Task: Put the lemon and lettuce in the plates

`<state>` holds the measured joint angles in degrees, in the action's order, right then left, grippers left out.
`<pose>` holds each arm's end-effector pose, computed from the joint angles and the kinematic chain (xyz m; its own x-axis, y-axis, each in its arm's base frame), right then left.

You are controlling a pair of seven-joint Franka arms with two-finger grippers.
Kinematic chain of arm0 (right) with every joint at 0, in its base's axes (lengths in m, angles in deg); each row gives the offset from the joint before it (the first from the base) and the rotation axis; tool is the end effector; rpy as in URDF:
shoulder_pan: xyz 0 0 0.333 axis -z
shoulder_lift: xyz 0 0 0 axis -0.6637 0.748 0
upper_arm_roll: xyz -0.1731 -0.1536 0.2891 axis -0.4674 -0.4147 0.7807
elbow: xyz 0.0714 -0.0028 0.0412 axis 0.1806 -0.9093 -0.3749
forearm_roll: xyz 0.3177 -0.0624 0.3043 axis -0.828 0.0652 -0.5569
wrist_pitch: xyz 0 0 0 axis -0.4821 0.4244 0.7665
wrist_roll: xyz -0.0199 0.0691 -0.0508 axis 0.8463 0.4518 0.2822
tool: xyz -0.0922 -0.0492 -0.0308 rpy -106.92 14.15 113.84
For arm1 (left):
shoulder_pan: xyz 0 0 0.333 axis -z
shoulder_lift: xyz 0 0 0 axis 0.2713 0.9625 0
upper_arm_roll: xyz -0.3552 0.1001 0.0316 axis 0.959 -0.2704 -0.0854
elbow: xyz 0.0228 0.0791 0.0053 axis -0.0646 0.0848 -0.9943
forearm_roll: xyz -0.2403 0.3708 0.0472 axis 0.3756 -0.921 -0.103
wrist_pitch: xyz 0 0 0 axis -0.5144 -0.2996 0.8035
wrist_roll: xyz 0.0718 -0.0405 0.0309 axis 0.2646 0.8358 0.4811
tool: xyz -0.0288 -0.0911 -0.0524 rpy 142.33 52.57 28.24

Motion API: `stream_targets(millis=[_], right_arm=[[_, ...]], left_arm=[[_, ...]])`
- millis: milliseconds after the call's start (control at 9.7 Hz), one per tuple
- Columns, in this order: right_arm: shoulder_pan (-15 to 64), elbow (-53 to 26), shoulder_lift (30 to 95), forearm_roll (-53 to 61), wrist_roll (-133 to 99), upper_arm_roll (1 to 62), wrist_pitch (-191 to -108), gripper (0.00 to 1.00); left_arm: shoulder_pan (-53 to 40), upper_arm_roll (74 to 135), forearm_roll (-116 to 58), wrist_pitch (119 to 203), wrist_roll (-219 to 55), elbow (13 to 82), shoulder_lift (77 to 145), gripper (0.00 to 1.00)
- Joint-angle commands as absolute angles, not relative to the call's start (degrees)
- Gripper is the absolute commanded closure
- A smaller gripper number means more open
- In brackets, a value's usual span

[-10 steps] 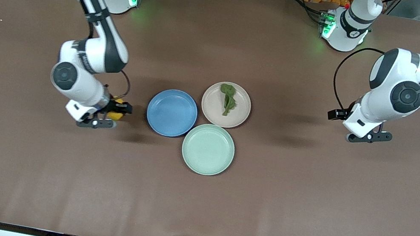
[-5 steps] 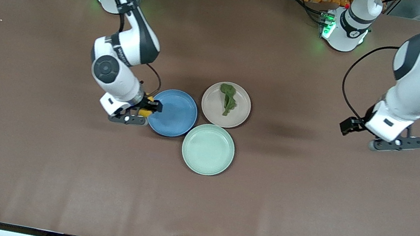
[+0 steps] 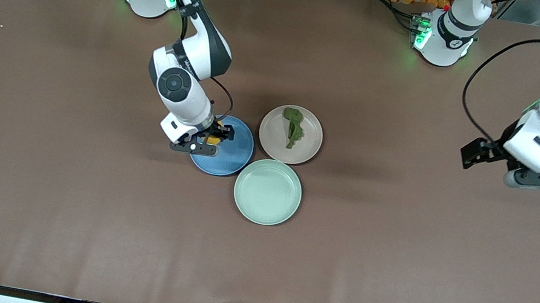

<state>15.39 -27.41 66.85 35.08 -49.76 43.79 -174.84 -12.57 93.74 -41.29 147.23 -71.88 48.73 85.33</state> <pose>0.5650 0.3645 0.2239 0.9978 0.0125 -0.0645 0.0062 -0.9953 -0.0970 0.6115 -0.1088 0.5975 0.9941 0.0908 0.0587 0.0936 -0.9946 -0.0458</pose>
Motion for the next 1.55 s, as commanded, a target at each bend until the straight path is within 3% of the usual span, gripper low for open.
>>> stream_targets(millis=[0,619,722,928,1444], right_arm=[[14.3,-26.7,69.0,34.5,-50.9,43.4,-177.1,0.64],[13.5,-26.8,72.8,34.5,-50.8,43.3,-182.9,0.6],[13.5,-26.8,72.8,34.5,-50.8,43.3,-182.9,0.5],[13.5,-26.8,72.9,34.5,-50.8,43.3,-182.9,0.02],[15.2,-25.4,72.6,34.4,-50.9,43.3,-181.8,0.0]], left_arm=[[-12.3,93.2,-37.9,141.9,-74.0,43.4,85.5,0.0],[-12.6,91.8,-36.5,133.1,-77.9,36.8,85.5,0.0],[-12.6,91.7,-36.6,131.9,-78.5,36.4,85.5,0.0],[-12.6,91.8,-36.7,130.2,-80.2,34.8,85.5,0.0],[-12.7,91.6,-37.3,129.1,-85.1,33.6,85.5,0.0]])
